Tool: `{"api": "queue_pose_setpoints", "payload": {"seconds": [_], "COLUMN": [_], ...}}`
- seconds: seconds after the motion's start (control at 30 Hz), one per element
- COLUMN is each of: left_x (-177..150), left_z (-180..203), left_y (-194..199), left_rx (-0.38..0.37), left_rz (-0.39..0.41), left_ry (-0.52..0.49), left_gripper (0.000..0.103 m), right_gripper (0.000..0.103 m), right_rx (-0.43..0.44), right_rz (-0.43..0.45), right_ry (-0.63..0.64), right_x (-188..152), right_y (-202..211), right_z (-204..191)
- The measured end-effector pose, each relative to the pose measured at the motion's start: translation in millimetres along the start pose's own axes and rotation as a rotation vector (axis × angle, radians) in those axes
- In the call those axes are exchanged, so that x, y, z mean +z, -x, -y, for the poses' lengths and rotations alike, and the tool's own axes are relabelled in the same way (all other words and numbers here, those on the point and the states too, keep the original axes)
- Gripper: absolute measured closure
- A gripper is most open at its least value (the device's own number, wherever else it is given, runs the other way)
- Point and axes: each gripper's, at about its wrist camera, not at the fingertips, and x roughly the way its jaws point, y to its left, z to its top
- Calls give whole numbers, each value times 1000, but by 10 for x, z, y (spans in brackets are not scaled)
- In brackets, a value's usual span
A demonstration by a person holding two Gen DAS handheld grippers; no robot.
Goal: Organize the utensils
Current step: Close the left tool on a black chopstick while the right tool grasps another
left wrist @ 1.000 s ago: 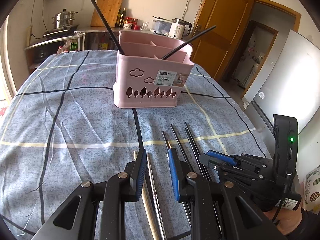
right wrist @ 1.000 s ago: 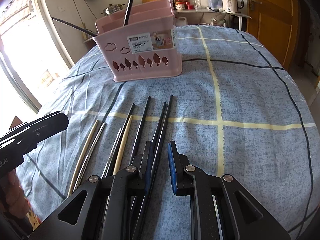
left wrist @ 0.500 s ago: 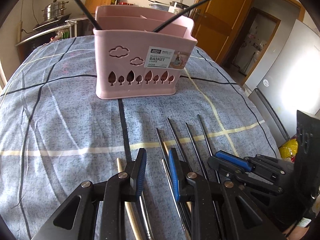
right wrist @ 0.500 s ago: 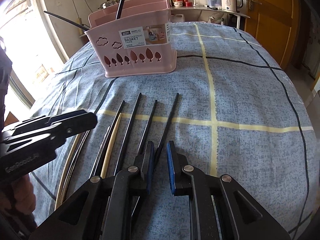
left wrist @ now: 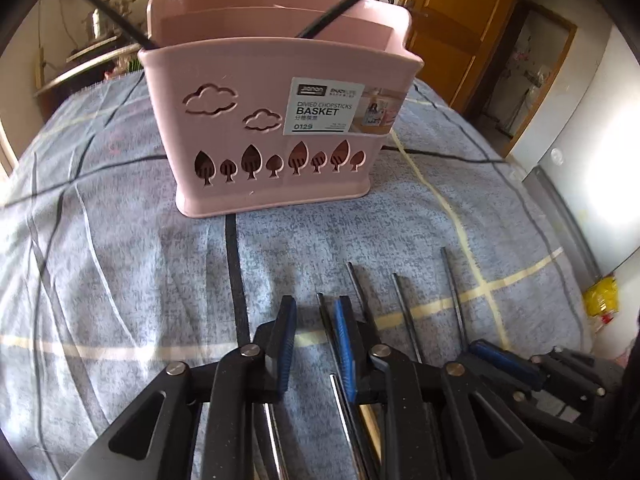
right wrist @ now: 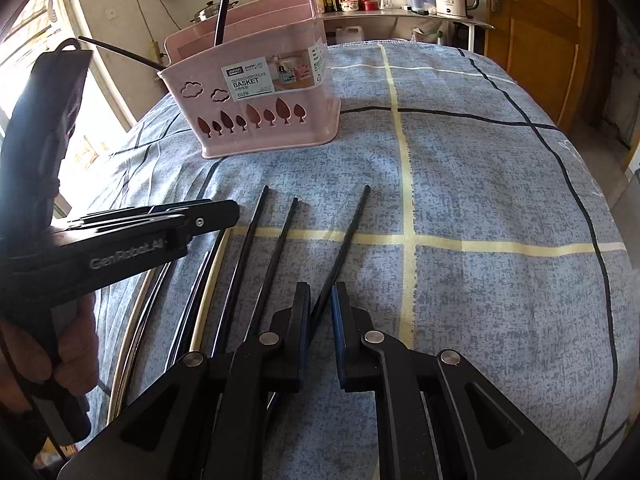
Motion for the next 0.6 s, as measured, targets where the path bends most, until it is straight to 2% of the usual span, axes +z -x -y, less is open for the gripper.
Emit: {"api": "queue_pose_setpoints", "payload": {"seconds": [0.03, 0.33, 0.6], "left_x": [2, 78, 98], "left_z": [15, -165, -404], "left_y": [-5, 26, 88], "left_rx": [22, 20, -21], "left_rz": [-2, 2, -11], "left_ry": [-16, 6, 91], "left_gripper": [97, 97, 97], "right_gripper": [92, 92, 92], "right_rx": [0, -11, -10], "right_rz": [0, -1, -16], "right_ry": [0, -4, -32], "right_x": [2, 12, 86], "right_y": [0, 1, -37], "right_z": [3, 42, 99]}}
